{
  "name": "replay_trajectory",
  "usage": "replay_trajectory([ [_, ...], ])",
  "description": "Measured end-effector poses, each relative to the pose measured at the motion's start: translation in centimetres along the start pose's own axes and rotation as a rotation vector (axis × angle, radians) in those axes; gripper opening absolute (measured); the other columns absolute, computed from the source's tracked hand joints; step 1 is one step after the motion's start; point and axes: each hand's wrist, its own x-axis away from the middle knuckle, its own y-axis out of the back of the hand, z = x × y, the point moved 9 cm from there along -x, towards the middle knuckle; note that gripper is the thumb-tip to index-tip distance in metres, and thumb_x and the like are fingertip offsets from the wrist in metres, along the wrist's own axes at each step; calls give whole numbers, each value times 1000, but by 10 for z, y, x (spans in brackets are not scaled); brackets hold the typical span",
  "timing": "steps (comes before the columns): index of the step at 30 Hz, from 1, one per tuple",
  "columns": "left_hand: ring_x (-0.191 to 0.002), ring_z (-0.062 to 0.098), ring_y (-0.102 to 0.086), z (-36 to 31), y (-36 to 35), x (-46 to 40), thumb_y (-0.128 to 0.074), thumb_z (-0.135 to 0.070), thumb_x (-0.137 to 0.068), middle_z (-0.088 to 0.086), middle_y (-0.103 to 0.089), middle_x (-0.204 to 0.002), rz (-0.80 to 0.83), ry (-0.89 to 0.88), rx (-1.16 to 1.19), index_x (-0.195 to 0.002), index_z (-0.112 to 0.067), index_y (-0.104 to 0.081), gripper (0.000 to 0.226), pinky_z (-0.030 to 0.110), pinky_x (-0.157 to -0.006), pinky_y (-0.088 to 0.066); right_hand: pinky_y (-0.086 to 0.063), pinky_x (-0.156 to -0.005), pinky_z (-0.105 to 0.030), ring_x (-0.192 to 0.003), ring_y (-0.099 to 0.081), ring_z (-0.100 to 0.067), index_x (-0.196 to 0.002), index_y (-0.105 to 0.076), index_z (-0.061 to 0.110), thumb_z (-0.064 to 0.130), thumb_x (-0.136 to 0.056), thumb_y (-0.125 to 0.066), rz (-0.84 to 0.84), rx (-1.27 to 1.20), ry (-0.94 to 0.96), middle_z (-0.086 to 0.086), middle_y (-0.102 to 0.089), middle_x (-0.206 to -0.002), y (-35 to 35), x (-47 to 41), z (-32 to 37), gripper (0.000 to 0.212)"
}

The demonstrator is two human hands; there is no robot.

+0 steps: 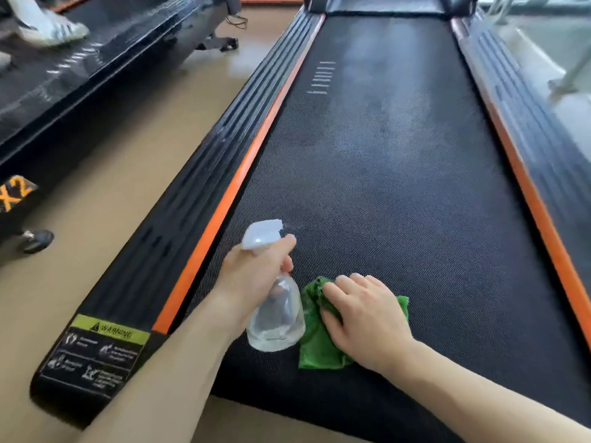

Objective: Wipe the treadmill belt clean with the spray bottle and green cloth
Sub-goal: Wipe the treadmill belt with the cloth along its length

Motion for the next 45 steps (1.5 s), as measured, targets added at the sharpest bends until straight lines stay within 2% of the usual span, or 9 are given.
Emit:
replay_trajectory([
  [3, -78, 18, -71, 4, 9, -1, -79, -45, -89, 4, -80, -94, 29, -27, 50, -78, -16, -78, 32, 45, -86, -62, -43, -65, -36, -72, -51, -23, -80, -50, 21, 38, -82, -60, -1, 27, -9, 4, -51, -76, 1, 0, 1, 19],
  [7, -88, 26, -75, 1, 15, -7, -74, -55, -87, -1, -77, -77, 30, -55, -7, -62, -18, -74, 45, 48, -93, -60, -44, -67, -37, -73, -53, -24, -83, -53, 19, 38, -85, -56, -1, 54, 51, 2, -53, -78, -7, -23, -3, 20],
  [16, -76, 9, -76, 8, 31, -17, -77, -51, -87, -5, -80, -88, 19, -52, 67, -87, -19, -79, 32, 39, -89, -60, -46, -78, -40, -90, -62, -34, -93, -59, 15, 36, -93, -47, -25, 121, -511, -7, -67, -93, -46, -171, -107, 24],
  [21, -61, -1, -68, -8, 51, -22, -74, -44, -92, 5, -75, -85, -74, -151, 66, -92, -10, -76, 34, 17, -67, -53, -43, -69, -38, -76, -58, -27, -80, -50, 20, 37, -84, -49, 15, 12, -192, 1, -57, -79, -26, -91, -16, 17],
  [26, -81, 17, -72, -12, 58, -29, -73, -46, -91, -1, -77, -81, -118, -200, 94, -82, -14, -75, 33, 36, -84, -55, -44, -67, -37, -74, -53, -23, -81, -51, 20, 38, -86, -54, 95, -23, 133, 2, -54, -77, -25, -63, 22, 20],
  [31, -74, 6, -69, -6, 59, -35, -73, -46, -91, -6, -76, -79, -100, -195, 51, -81, -14, -76, 34, 29, -74, -52, -46, -73, -40, -83, -62, -35, -90, -57, 15, 36, -90, -47, -33, 95, -229, -7, -65, -87, -48, -176, -80, 24],
  [35, -69, -9, -64, -5, 56, -45, -72, -42, -94, -17, -72, -72, -84, -172, 94, -77, -18, -72, 29, 26, -72, -46, -43, -78, -40, -90, -61, -34, -93, -58, 16, 35, -93, -49, -30, 96, -385, -6, -66, -92, -62, -206, -98, 21],
  [40, -65, -10, -64, -35, 52, -56, -73, -38, -94, -12, -70, -69, -43, -147, 132, -88, -20, -74, 19, 6, -60, -47, -41, -69, -41, -76, -55, -30, -80, -52, 18, 33, -85, -54, -13, 6, -278, -3, -57, -79, -39, -125, -20, 15],
  [45, -68, -6, -64, -64, 58, -53, -74, -40, -94, -4, -73, -79, 19, -135, 111, -89, -28, -74, 13, 6, -60, -46, -42, -67, -41, -77, -50, -27, -86, -55, 19, 34, -85, -58, 112, 6, -207, -1, -52, -83, -34, -80, 30, 15],
])
